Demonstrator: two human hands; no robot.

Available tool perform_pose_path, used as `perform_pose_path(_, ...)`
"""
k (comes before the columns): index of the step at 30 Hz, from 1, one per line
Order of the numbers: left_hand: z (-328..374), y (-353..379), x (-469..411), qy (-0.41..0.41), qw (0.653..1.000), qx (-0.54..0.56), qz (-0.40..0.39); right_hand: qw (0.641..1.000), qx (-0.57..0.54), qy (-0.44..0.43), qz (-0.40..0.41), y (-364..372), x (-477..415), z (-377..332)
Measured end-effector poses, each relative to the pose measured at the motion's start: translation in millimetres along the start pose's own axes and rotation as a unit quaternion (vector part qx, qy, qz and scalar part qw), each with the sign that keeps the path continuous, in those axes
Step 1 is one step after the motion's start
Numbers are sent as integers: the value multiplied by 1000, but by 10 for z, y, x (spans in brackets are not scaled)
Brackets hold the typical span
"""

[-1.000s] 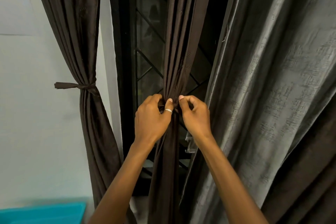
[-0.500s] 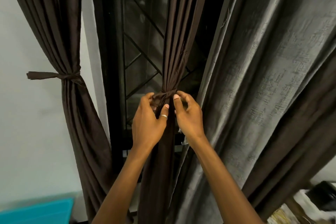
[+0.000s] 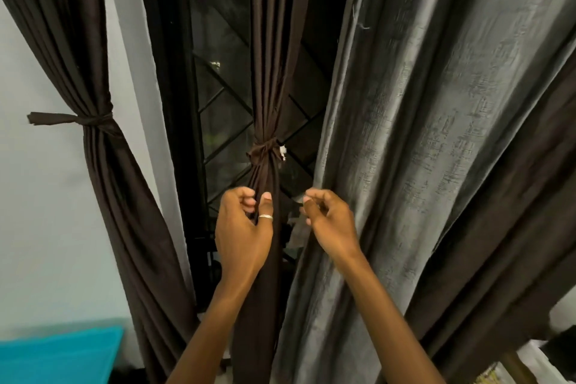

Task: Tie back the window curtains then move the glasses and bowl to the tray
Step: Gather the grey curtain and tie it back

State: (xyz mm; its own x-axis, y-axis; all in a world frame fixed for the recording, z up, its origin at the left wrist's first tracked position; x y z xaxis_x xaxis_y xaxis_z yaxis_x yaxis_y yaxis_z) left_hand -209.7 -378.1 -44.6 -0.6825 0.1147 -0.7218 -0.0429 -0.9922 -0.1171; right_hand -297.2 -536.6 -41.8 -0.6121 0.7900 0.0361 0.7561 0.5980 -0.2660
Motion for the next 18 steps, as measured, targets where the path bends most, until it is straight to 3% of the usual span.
perform_pose_path(7,180,706,138,11,993,-80,-89,1000,-20,9,-18,-643,1,328)
perform_pose_path(15,50,1470,-170,-122,954,-181,-206,997,-30,-2,-74,-1090,162,447)
perform_pose_path(18,62,1592,-154,-145,938,-229,-217,996,-28,-16,-80,-1151,146,379)
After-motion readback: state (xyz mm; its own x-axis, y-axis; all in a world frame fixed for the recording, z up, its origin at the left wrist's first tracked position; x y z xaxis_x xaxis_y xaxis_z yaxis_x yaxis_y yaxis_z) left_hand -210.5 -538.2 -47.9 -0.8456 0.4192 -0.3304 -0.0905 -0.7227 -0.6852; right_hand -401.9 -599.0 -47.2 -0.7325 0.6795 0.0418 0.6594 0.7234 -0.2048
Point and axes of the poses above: each hand's wrist, its own x-axis away from the middle knuckle, its own y-axis out of the palm, z = x × y, the point moved 4 cm from there along -x, towards the middle knuckle, and after that the axes turned 15 degrees about y, right-handed, at the moved point
